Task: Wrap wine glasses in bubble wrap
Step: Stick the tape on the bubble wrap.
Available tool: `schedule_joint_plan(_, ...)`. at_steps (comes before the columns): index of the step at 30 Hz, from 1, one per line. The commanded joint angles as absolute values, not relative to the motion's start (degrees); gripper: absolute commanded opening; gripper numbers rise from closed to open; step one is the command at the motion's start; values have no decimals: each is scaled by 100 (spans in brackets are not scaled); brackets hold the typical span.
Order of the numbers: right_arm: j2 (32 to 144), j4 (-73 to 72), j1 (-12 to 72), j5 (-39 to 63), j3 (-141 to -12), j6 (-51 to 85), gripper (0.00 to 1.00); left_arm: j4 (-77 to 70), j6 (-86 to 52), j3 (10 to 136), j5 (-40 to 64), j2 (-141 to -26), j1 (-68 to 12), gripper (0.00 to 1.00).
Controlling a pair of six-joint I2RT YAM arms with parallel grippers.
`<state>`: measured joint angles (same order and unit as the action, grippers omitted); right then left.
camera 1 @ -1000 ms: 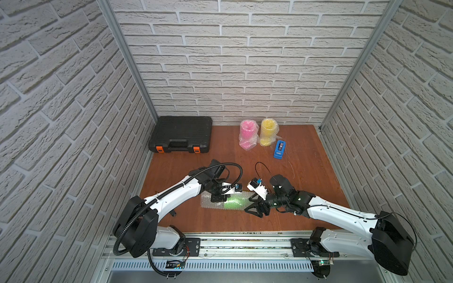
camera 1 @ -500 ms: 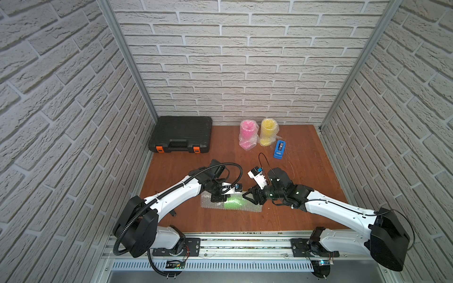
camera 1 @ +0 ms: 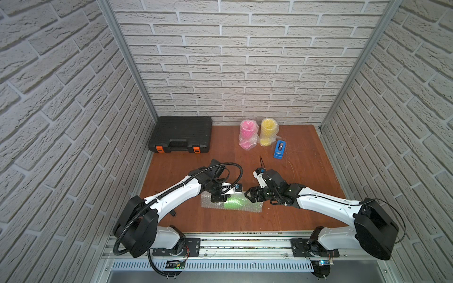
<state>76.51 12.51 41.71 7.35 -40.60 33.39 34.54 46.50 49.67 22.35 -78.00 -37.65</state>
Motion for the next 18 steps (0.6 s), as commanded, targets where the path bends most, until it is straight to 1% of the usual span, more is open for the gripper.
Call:
schedule_joint_plan(1,7584,1949,4149,73,-4404,3053,91,3928,4685,4851,2120,-7991,-3828,0)
schedule_joint_plan(4,7376,2229,4148,10,-4554,3006,91,3913,4680,4847,2127,-8007,-3829,0)
schedule_joint_plan(7,7188,2334,4140,254,-4737,3077,91,3922,4683,4855,2127,-8007,-3823,0)
schedule_joint_plan(14,6950,2469,4138,981,-5222,3366,85,3909,4693,4860,2136,-8015,-3826,0)
schedule_joint_plan(18,7053,2455,4138,1521,-5428,3625,81,3904,4693,4861,2140,-8020,-3826,0)
